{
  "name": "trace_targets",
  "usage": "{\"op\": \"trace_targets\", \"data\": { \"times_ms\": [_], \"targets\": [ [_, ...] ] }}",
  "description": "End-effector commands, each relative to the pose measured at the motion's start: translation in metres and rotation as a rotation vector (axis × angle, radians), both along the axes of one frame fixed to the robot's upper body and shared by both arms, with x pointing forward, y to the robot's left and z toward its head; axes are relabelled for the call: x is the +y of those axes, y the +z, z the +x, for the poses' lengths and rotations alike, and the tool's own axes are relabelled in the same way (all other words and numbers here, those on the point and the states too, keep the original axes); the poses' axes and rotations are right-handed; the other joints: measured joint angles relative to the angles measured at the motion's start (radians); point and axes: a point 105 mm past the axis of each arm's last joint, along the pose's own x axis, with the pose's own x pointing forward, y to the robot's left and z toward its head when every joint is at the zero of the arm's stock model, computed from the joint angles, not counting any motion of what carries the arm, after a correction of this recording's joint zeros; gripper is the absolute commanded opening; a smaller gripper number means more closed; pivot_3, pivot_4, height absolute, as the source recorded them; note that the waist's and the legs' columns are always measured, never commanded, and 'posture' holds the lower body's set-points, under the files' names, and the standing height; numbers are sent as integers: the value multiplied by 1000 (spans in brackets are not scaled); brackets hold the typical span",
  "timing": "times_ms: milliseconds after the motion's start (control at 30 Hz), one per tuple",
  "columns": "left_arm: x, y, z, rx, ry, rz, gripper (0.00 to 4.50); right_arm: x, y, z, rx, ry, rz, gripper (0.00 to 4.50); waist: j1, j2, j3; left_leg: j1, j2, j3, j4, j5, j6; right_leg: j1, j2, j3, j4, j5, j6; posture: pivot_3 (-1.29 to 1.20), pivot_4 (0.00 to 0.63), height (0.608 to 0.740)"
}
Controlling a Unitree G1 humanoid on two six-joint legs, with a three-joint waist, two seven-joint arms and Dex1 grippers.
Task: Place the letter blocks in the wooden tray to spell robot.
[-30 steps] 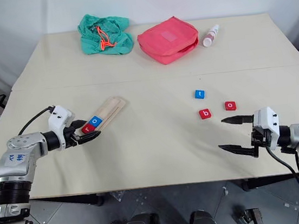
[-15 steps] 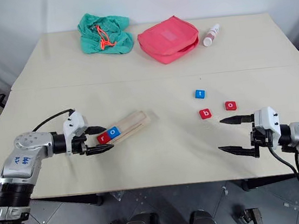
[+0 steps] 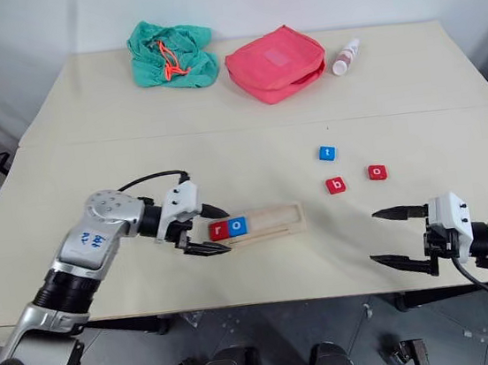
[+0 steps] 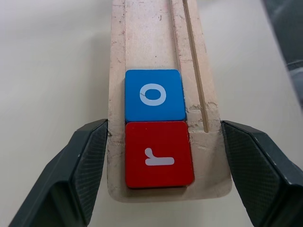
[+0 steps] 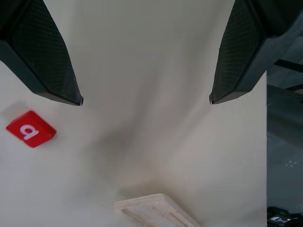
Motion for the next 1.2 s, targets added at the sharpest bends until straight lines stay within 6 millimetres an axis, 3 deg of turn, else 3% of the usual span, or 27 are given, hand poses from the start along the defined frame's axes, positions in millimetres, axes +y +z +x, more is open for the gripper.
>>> {"op": "trace_targets", "data": {
  "times_ms": [33, 500, 600, 733, 1067, 1200],
  "targets": [
    [-8, 3, 1, -19, -42, 16, 3412, -5, 16, -3, -67, -30, 3, 4500, 0, 0, 0, 0, 0, 0, 0, 0, 0, 0, 0, 0, 0, 0, 0, 0, 150, 740],
    [-24, -4, 4, -6, -61, 29, 3412, -9, 16, -11, -82, -88, 6, 4500, 0, 0, 0, 0, 0, 0, 0, 0, 0, 0, 0, 0, 0, 0, 0, 0, 150, 740],
    [-28, -4, 1, -8, -65, 22, 4397, -10, 17, -10, -85, -93, 4, 4500, 1, 0, 0, 0, 0, 0, 0, 0, 0, 0, 0, 0, 0, 0, 0, 0, 150, 740],
    [-30, -1, 0, -26, -62, 9, 4457, -10, 20, -7, -89, -95, 3, 4500, 0, 0, 0, 0, 0, 0, 0, 0, 0, 0, 0, 0, 0, 0, 0, 0, 150, 740],
    [-5, 38, -6, -76, -13, -139, 4457, -18, 30, -1, -105, -162, 9, 4500, -1, 0, 0, 0, 0, -1, 0, 0, 0, 0, 0, 0, 0, 0, 0, 0, 150, 740],
    [15, 69, -3, -219, 34, -382, 4457, -21, 31, 8, -118, -314, 54, 4500, 0, 0, 0, 0, 0, -1, 0, 0, 0, 0, 0, 0, 0, 0, 0, 0, 150, 740]
  ]
}}
